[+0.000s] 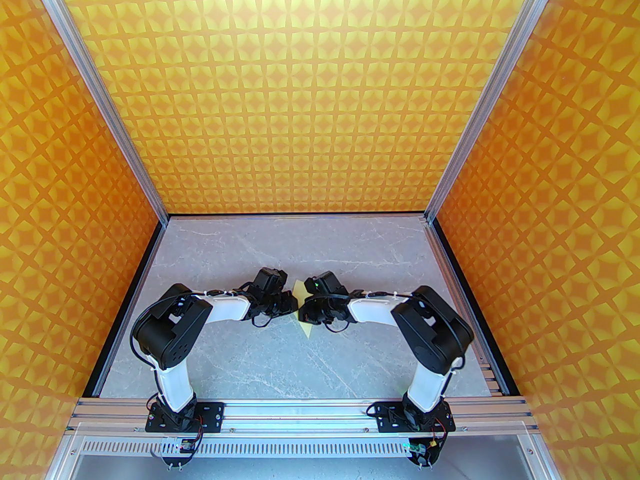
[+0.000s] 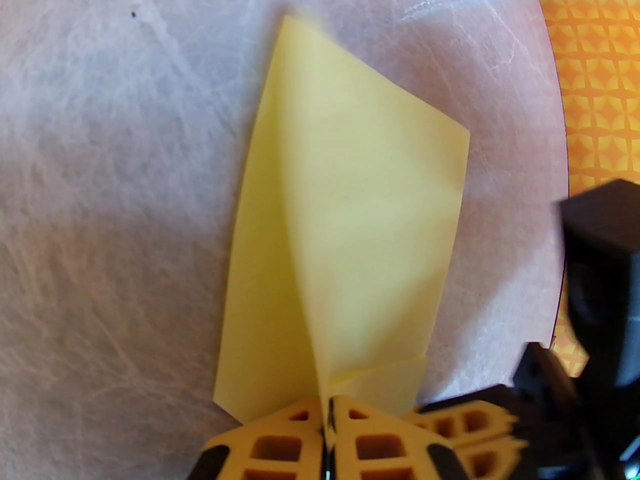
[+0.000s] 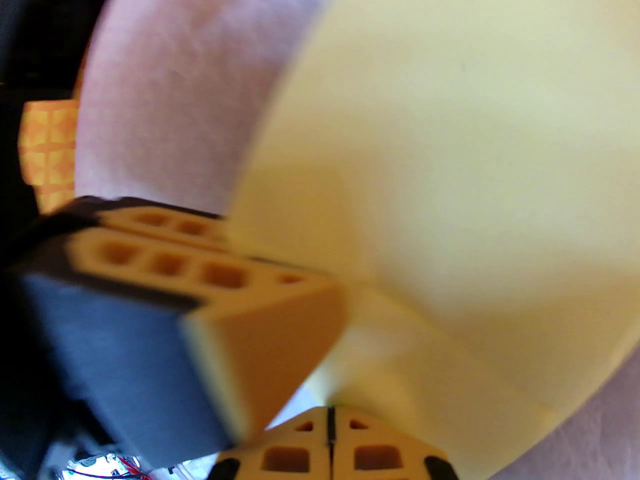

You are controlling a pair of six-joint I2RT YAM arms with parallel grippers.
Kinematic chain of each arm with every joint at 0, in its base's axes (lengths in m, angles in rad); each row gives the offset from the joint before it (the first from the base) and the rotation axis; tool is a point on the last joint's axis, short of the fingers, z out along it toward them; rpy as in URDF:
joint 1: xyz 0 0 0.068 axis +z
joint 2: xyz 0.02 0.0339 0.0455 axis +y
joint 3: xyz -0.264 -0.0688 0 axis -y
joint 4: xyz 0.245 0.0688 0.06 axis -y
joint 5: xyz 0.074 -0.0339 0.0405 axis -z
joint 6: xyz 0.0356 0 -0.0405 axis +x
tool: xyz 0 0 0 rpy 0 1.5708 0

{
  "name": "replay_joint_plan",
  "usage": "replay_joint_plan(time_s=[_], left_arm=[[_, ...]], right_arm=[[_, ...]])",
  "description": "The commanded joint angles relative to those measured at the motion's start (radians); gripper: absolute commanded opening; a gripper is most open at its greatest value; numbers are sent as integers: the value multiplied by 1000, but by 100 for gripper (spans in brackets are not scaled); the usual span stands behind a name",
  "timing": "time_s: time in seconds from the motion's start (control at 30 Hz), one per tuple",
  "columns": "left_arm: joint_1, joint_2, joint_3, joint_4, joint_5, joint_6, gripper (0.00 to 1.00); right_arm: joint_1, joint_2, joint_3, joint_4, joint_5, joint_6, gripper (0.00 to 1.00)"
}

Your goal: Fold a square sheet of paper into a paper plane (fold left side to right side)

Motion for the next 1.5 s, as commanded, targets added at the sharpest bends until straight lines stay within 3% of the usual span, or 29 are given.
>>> replay_joint_plan(time_s=[0.0, 0.47, 0.9, 1.2, 1.37, 1.47], left_arm=[[-6, 6, 17, -1, 18, 0, 8], [-7, 18, 18, -7, 10, 8, 8], [-8, 20, 26, -19, 11, 14, 8], [-7, -4, 15, -22, -9, 3, 8], [-8, -36, -13, -13, -43, -18, 8], [-10, -54, -30, -4, -55, -34, 8]], right_arm=[[7, 35, 6, -19, 22, -1, 1], [15, -144, -59, -60, -31, 1, 4], [19, -97, -162, -35, -12, -10, 0], [19, -231, -146, -95, 122, -7, 0], [19, -325, -207, -21, 259, 24, 0], [18, -343, -203, -9, 270, 32, 0]])
